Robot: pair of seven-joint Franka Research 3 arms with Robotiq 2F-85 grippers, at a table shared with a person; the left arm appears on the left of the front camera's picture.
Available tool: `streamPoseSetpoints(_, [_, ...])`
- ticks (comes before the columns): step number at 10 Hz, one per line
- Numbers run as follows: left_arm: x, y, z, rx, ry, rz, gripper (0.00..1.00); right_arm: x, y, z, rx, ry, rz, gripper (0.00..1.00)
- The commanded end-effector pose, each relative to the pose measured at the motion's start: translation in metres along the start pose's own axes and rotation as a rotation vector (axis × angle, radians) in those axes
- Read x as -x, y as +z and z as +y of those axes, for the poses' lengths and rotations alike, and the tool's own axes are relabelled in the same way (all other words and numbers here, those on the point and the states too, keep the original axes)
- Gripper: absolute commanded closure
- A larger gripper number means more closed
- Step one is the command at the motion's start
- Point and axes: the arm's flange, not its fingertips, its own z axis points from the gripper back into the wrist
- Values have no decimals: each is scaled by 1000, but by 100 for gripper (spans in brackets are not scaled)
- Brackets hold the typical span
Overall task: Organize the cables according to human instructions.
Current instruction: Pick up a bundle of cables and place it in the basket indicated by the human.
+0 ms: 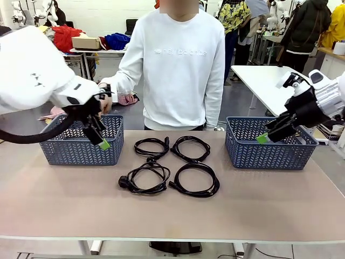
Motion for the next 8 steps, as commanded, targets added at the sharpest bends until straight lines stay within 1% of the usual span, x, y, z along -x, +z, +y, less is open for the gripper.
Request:
streamPoseSetpoints(1, [-15, -16, 14, 53, -147, 67, 0, 1, -1, -3, -8, 8, -12, 0])
streamPoseSetpoints(4, [-40, -53, 11, 135, -219, 107, 0, 1, -1, -3, -8, 8, -12, 0])
streamPoseSetpoints(8, [-55, -101, -5, 159, -206, 154, 0, 1, -1, -3, -8, 8, -12, 0])
